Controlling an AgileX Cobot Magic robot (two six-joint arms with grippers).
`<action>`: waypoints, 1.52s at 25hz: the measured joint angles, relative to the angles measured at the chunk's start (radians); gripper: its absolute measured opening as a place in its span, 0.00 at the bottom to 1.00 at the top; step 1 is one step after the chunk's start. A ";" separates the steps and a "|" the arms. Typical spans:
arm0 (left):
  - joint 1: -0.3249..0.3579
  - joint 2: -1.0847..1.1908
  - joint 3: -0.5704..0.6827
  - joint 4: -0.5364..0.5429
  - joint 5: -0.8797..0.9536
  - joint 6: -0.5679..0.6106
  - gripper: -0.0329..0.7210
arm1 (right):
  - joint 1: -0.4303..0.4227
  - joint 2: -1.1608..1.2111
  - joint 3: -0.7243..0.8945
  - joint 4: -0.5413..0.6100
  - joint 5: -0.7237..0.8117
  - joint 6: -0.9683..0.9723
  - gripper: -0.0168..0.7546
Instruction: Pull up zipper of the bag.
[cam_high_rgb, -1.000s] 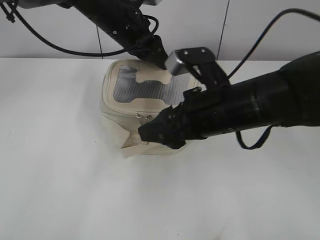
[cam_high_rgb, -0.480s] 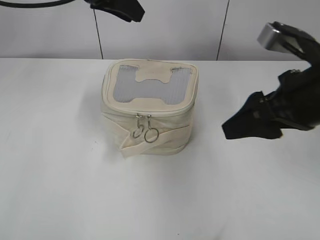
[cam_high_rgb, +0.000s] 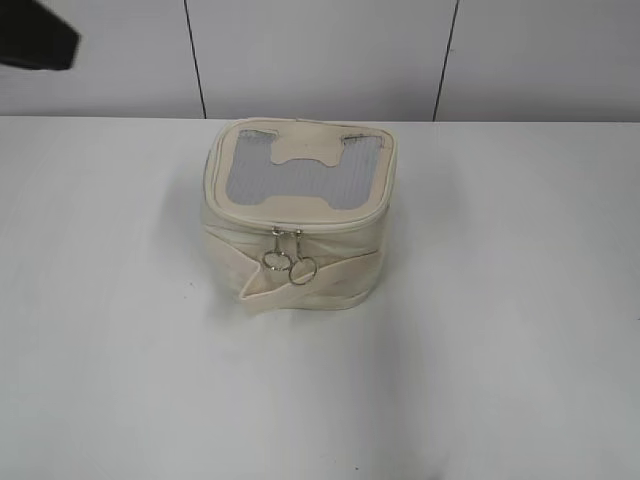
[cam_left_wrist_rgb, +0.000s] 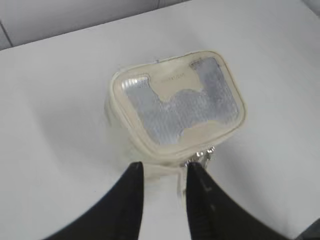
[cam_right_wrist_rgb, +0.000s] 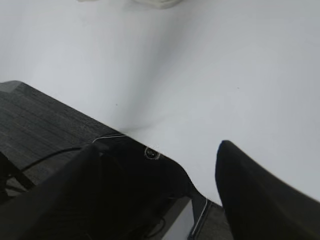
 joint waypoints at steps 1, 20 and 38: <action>0.000 -0.088 0.042 0.018 0.009 -0.030 0.35 | 0.000 -0.053 0.000 -0.027 0.032 0.013 0.74; -0.001 -1.162 0.505 0.375 0.414 -0.300 0.35 | 0.000 -0.813 0.166 -0.358 0.176 0.148 0.74; -0.001 -1.162 0.561 0.375 0.243 -0.300 0.35 | 0.000 -0.894 0.309 -0.365 0.016 0.164 0.74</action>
